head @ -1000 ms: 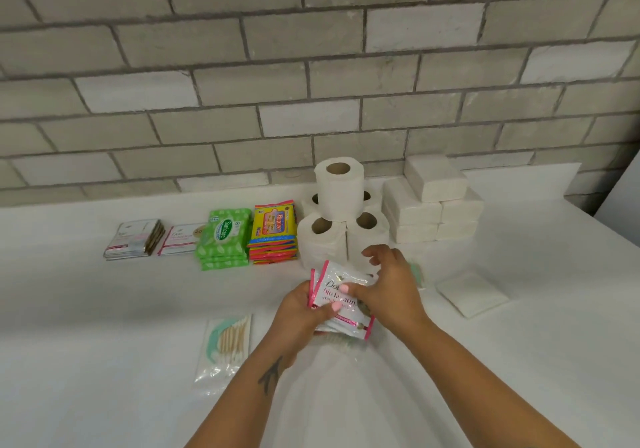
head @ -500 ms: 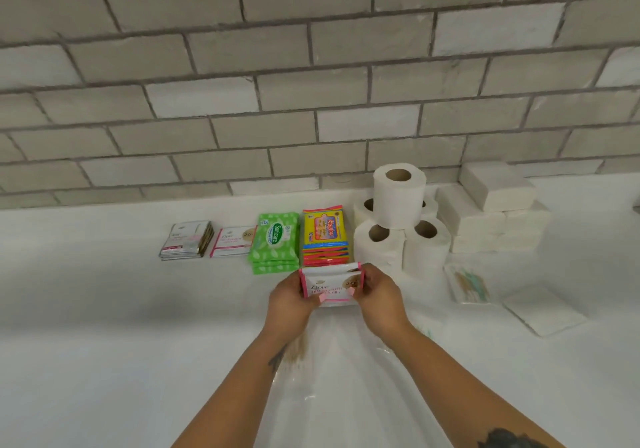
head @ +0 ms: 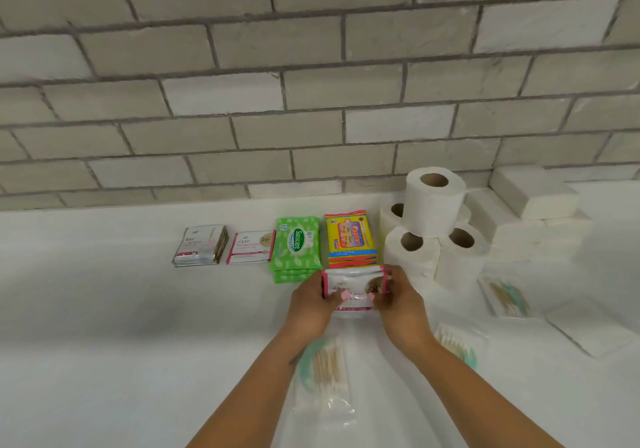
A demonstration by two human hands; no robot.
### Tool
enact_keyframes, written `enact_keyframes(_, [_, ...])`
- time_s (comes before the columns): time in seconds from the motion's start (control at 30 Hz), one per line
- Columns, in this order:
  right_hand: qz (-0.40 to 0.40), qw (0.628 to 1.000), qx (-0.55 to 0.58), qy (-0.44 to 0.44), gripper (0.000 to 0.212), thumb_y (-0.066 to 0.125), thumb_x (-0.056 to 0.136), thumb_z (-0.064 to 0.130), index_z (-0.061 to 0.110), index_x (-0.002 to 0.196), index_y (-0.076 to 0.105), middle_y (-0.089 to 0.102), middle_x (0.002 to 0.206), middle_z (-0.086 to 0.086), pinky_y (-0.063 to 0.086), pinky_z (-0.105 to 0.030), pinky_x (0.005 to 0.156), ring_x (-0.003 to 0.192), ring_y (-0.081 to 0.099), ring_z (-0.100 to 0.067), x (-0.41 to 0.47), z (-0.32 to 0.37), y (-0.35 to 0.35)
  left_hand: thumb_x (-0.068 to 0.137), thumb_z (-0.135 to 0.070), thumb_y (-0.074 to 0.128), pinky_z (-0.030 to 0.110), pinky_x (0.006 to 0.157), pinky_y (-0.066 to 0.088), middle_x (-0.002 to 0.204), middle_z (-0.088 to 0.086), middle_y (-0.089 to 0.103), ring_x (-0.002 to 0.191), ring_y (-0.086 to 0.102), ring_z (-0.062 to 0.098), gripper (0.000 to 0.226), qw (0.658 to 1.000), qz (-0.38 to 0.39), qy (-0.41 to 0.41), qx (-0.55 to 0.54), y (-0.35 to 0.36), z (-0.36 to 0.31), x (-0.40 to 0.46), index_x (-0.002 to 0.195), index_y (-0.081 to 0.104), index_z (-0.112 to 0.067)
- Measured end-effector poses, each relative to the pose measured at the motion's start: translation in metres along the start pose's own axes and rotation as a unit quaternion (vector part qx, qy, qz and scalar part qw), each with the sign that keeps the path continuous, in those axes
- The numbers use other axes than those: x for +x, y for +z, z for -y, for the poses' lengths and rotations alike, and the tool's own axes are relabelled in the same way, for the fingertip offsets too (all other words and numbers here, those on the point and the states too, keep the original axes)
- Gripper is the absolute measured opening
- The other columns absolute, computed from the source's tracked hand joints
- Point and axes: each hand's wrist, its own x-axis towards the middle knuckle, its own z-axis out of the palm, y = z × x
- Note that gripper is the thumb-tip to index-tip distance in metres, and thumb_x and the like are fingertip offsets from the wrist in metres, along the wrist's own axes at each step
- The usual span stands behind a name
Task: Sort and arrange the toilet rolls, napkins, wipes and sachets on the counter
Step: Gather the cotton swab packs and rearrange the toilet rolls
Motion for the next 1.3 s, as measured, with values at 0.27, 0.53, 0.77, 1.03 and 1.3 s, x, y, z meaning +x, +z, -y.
enact_keyframes(0.27, [-0.020,0.912,-0.197,-0.360,0.062,0.065,0.053,0.017,0.018,0.112,0.046,0.046,0.121,0.007,0.037,-0.032,0.098,0.115,0.044,-0.018,0.017,0.052,0.047,0.091,-0.012,0.060,0.043,0.089,0.054,0.115,0.005,0.069,0.106,0.066,0.023,0.030,0.983,0.076,-0.032,-0.165,-0.091,-0.009,0.024,0.120,0.060,-0.019])
enact_keyframes(0.53, [-0.016,0.783,-0.362,-0.506,0.042,0.063,0.058,0.002,0.019,0.097,0.059,0.065,0.093,0.000,0.034,-0.033,0.085,0.085,0.058,-0.022,0.075,0.084,0.121,0.090,-0.017,0.061,0.037,0.085,0.055,0.115,0.016,0.067,0.106,0.064,0.030,0.031,0.975,0.074,-0.160,-0.136,-0.171,-0.005,0.072,0.117,0.060,-0.002])
enact_keyframes(0.77, [0.056,0.793,-0.421,-0.437,0.060,0.074,0.030,-0.004,0.021,0.084,0.065,0.063,0.076,0.002,0.030,-0.031,0.086,0.074,0.065,-0.021,0.111,0.091,0.164,0.096,-0.008,0.046,0.025,0.052,0.049,0.074,0.012,0.053,0.059,0.051,0.019,0.012,0.980,0.010,-0.197,-0.025,-0.198,0.005,0.122,0.090,0.054,-0.002])
enact_keyframes(1.03, [0.080,0.780,-0.445,-0.432,0.060,0.074,0.021,-0.001,0.019,0.078,0.067,0.059,0.060,0.004,0.054,-0.035,0.078,0.049,0.060,-0.018,0.136,0.089,0.193,0.086,-0.005,0.053,0.038,0.086,0.056,0.071,0.002,0.053,0.080,0.058,0.025,0.023,0.968,-0.024,-0.193,0.161,-0.204,0.024,0.162,0.067,0.049,-0.016])
enact_keyframes(1.3, [0.188,0.762,-0.509,-0.354,0.051,0.048,0.076,-0.004,0.014,0.125,0.046,0.058,0.111,-0.007,0.016,-0.035,0.113,0.100,0.060,-0.028,0.144,0.092,0.207,0.090,-0.010,0.054,0.033,0.083,0.052,0.069,0.002,0.047,0.075,0.054,0.020,0.028,0.956,-0.006,-0.178,0.232,-0.197,0.040,0.168,0.065,0.043,-0.015])
